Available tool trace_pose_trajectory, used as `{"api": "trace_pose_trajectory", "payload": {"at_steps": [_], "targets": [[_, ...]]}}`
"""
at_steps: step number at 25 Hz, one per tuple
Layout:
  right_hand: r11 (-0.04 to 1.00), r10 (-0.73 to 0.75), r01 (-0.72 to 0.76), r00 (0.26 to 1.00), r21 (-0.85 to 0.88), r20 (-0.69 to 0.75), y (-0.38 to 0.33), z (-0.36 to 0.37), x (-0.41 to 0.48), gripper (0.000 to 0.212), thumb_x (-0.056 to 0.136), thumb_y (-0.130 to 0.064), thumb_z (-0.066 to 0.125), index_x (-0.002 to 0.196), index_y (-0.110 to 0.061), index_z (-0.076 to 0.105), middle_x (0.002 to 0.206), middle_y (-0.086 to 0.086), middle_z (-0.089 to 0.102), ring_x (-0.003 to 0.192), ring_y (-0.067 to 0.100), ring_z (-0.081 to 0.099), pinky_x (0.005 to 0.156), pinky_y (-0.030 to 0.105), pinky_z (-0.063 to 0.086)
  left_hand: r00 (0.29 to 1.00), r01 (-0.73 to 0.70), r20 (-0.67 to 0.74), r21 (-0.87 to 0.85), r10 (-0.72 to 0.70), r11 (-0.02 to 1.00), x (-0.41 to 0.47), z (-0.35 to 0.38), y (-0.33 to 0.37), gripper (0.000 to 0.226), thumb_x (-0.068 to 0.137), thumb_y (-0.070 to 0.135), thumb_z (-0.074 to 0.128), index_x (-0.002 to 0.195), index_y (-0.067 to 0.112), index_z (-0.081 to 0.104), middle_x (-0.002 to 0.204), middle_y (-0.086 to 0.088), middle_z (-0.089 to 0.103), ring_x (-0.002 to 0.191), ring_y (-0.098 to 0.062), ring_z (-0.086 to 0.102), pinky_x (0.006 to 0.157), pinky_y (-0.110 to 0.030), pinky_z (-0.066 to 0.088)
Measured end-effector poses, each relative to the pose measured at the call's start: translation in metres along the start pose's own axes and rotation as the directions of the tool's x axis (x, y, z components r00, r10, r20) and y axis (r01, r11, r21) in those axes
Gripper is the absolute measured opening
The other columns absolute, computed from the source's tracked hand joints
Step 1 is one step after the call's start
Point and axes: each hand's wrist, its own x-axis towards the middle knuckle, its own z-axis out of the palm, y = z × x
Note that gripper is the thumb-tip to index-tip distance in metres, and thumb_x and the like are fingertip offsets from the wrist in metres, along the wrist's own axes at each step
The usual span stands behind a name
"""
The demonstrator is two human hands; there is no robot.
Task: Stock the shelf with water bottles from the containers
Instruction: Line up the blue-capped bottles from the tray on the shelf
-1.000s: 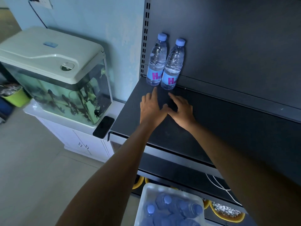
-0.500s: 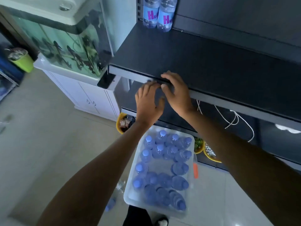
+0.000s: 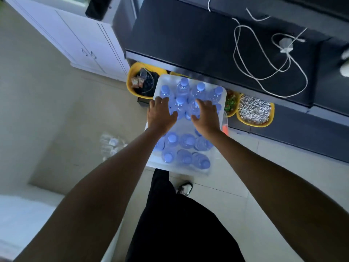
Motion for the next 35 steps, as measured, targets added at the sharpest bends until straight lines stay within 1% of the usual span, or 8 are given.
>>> {"api": "trace_pose_trajectory", "payload": {"at_steps": [5, 9, 12, 16, 24, 28, 33, 35], "targets": [[0.994, 0.033, -0.026, 0.997, 0.107, -0.070, 0.004, 0.022, 0.009, 0.071, 0.090, -0.008, 0.065, 0.154, -0.015, 0.035, 0.145, 0.017, 0.032, 0.127, 0.035, 0.051, 0.087, 0.042, 0.054, 0.992, -0.122, -0.016, 0.229, 0.129, 0.966, 0.026, 0.009, 0.005, 0.064, 0.089, 0.040, 0.064, 0.145, 0.016, 0.046, 0.130, -0.016, 0.054, 0.120, -0.038, 0.050, 0.095, -0.045, 0.041], [0.983, 0.180, -0.178, 0.982, 0.048, -0.053, 0.008, 0.013, 0.037, 0.051, 0.095, -0.023, 0.064, 0.142, -0.016, 0.046, 0.135, 0.017, 0.051, 0.119, 0.039, 0.057, 0.086, 0.044, 0.049, 0.973, -0.224, 0.031, 0.354, 0.228, 0.908, 0.049, 0.013, 0.008, 0.046, 0.091, 0.042, 0.061, 0.128, 0.015, 0.057, 0.111, -0.010, 0.068, 0.112, -0.036, 0.057, 0.089, -0.041, 0.041], [0.993, 0.097, -0.101, 0.993, -0.064, -0.062, 0.012, 0.012, 0.041, 0.039, 0.096, -0.026, 0.062, 0.132, -0.014, 0.051, 0.118, 0.014, 0.067, 0.110, 0.039, 0.063, 0.076, 0.040, 0.046, 0.959, -0.281, 0.058, 0.312, 0.277, 0.908, 0.053, 0.023, 0.016, 0.037, 0.090, 0.037, 0.063, 0.118, 0.013, 0.057, 0.099, -0.010, 0.070, 0.102, -0.036, 0.063, 0.084, -0.041, 0.043], [0.995, 0.104, -0.104, 0.994, -0.003, -0.036, 0.013, 0.008, 0.040, 0.027, 0.095, -0.026, 0.062, 0.118, -0.015, 0.052, 0.108, 0.009, 0.069, 0.100, 0.035, 0.066, 0.068, 0.032, 0.036, 0.952, -0.306, 0.070, 0.268, 0.298, 0.914, 0.056, 0.024, 0.021, 0.029, 0.090, 0.021, 0.060, 0.117, 0.013, 0.055, 0.093, -0.012, 0.071, 0.095, -0.038, 0.066, 0.083, -0.040, 0.044], [0.984, -0.031, 0.051, 0.993, 0.172, -0.115, -0.006, -0.055, 0.018, 0.022, 0.088, -0.024, 0.068, 0.107, -0.017, 0.057, 0.080, -0.003, 0.058, 0.080, 0.034, 0.065, 0.066, 0.038, 0.049, 0.941, -0.338, 0.011, 0.101, 0.339, 0.936, 0.034, -0.038, 0.039, 0.030, 0.090, 0.028, 0.062, 0.115, 0.011, 0.057, 0.087, -0.015, 0.069, 0.087, -0.041, 0.064, 0.064, -0.033, 0.030], [0.976, -0.132, 0.164, 0.969, 0.142, -0.208, -0.041, -0.119, 0.005, 0.020, 0.085, -0.027, 0.071, 0.099, -0.018, 0.060, 0.078, 0.002, 0.065, 0.078, 0.031, 0.065, 0.068, 0.036, 0.050, 0.929, -0.370, -0.017, 0.043, 0.371, 0.928, 0.028, -0.105, 0.074, 0.026, 0.084, 0.033, 0.067, 0.086, 0.013, 0.050, 0.080, -0.013, 0.065, 0.082, -0.041, 0.062, 0.062, -0.033, 0.031], [0.945, -0.237, 0.312, 0.861, 0.099, -0.450, -0.102, -0.238, -0.020, 0.018, 0.079, -0.032, 0.064, 0.092, -0.019, 0.061, 0.064, -0.003, 0.055, 0.062, 0.025, 0.054, 0.064, 0.036, 0.050, 0.912, -0.392, -0.155, -0.062, 0.379, 0.918, 0.016, -0.219, 0.116, 0.035, 0.071, 0.041, 0.065, 0.073, 0.009, 0.050, 0.064, -0.006, 0.055, 0.070, -0.034, 0.058, 0.057, -0.035, 0.041], [0.928, -0.270, 0.366, 0.792, 0.072, -0.548, -0.127, -0.290, -0.020, 0.018, 0.082, -0.032, 0.066, 0.092, -0.018, 0.065, 0.065, -0.005, 0.057, 0.059, 0.017, 0.053, 0.062, 0.032, 0.047, 0.882, -0.431, -0.248, -0.080, 0.400, 0.899, 0.015, -0.266, 0.137, 0.034, 0.070, 0.041, 0.069, 0.070, 0.013, 0.050, 0.060, 0.000, 0.050, 0.064, -0.028, 0.054, 0.053, -0.031, 0.035]]}}
